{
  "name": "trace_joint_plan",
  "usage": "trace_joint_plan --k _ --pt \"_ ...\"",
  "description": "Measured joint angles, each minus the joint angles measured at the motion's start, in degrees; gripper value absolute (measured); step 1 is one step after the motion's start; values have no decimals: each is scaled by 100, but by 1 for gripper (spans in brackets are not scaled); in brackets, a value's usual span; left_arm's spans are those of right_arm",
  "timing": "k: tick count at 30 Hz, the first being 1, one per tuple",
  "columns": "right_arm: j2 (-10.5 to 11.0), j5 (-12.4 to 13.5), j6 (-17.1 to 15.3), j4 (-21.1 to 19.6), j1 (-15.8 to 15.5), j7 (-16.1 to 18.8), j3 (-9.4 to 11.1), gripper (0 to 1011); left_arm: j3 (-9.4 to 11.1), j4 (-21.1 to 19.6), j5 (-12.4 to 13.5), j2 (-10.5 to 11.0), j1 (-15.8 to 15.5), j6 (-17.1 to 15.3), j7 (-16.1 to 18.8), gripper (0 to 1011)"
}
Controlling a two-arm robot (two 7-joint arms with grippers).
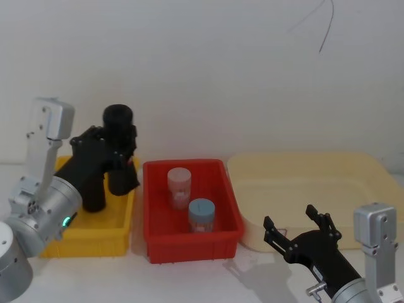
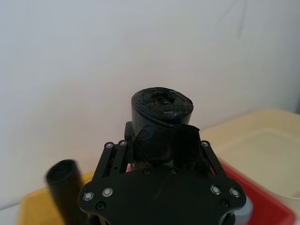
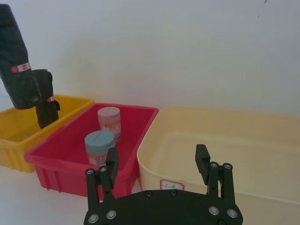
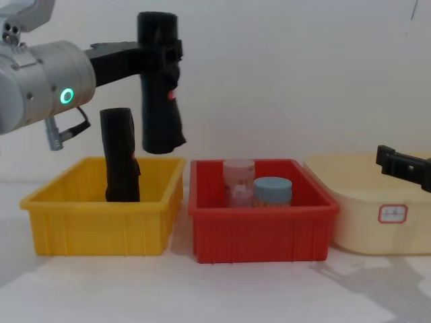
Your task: Pick up the garbage bag with the one hand and transfer it to the other hand.
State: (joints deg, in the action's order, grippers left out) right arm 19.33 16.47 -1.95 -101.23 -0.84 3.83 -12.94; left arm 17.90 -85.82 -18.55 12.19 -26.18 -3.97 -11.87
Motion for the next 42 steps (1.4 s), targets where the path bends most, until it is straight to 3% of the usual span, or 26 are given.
trace_joint_plan --k 21,30,38,42 --pt "0 0 0 0 0 0 0 999 563 85 -623 -255 -269 -497 -1006 486" --pt "0 0 0 0 0 0 0 1000 919 465 -848 -519 -519 -640 -1483 486" --pt "0 0 0 0 0 0 0 1000 1254 1157 -1052 -896 -888 -698 -1974 486" --pt "0 0 0 0 0 0 0 1000 1323 1353 -1104 -991 -989 -699 -2077 486"
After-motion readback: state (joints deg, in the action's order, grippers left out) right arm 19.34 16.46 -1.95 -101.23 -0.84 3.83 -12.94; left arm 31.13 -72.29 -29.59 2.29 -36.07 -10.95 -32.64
